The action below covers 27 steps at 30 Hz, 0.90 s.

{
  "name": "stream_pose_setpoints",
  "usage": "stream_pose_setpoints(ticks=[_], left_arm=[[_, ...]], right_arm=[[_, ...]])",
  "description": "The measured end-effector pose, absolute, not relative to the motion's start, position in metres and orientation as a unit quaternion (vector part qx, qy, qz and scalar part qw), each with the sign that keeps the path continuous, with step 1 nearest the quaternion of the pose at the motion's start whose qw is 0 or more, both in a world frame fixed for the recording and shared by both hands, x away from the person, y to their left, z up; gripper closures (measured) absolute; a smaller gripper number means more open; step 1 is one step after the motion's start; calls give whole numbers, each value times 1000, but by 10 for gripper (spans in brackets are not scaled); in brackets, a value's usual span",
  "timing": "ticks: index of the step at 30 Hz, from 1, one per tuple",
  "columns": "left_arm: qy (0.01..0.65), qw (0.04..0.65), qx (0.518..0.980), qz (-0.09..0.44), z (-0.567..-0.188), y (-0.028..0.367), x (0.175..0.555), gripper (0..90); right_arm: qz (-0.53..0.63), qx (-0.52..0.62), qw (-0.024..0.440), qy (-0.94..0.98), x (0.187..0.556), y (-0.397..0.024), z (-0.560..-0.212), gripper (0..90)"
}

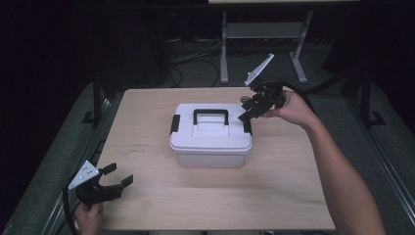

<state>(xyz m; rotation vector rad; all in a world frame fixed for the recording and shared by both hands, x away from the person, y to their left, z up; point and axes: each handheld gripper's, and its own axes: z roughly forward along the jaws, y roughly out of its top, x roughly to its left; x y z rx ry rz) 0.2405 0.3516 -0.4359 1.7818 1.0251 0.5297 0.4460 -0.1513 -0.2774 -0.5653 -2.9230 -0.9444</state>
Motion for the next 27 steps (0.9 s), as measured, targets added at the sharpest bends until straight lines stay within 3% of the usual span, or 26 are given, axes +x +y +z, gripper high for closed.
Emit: stream_pose_setpoints(ticks=[27], left_arm=[[416, 483, 738, 219, -435, 349, 240, 157]], right_arm=[[-295, -201, 14, -934, 428, -181, -293, 387]])
